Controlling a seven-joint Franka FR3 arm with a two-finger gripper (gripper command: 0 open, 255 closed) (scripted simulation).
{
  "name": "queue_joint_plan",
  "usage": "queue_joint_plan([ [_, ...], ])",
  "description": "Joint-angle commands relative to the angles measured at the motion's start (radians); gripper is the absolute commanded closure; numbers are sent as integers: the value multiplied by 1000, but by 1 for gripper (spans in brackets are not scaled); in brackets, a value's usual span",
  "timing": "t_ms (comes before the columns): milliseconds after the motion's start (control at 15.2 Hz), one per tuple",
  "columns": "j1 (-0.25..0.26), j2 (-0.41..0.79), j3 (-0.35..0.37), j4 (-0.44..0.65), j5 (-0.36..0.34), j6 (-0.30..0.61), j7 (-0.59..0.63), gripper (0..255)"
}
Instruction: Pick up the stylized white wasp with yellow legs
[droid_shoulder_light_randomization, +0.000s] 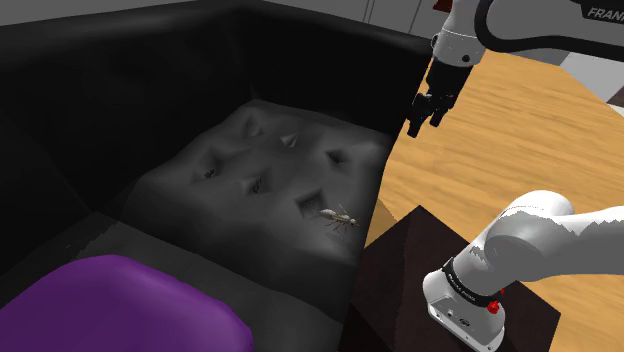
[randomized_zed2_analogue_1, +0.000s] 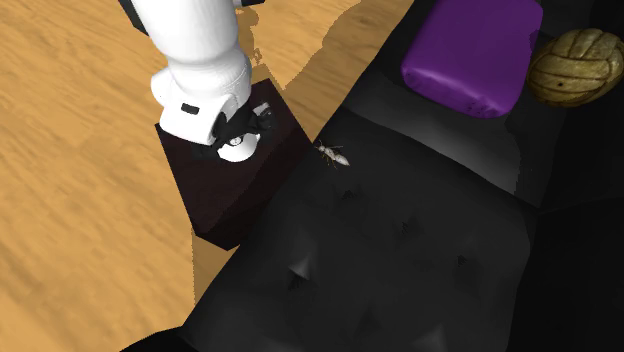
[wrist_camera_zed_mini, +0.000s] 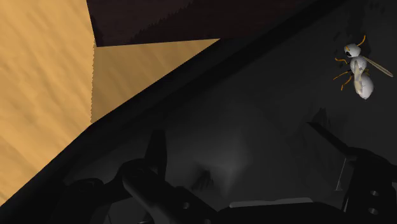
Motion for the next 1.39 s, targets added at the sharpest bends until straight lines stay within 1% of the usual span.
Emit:
queue_joint_plan([
  [0,0,0,0,0,0,0,0,0],
  [330,31,-19,101,-103,93,98,143,0],
  [660,66,7,213,-171,189,215,285,0],
  [990,95,86,335,-200,276,352,427,0],
  [1320,102,214,466,-189,334,503,571,0],
])
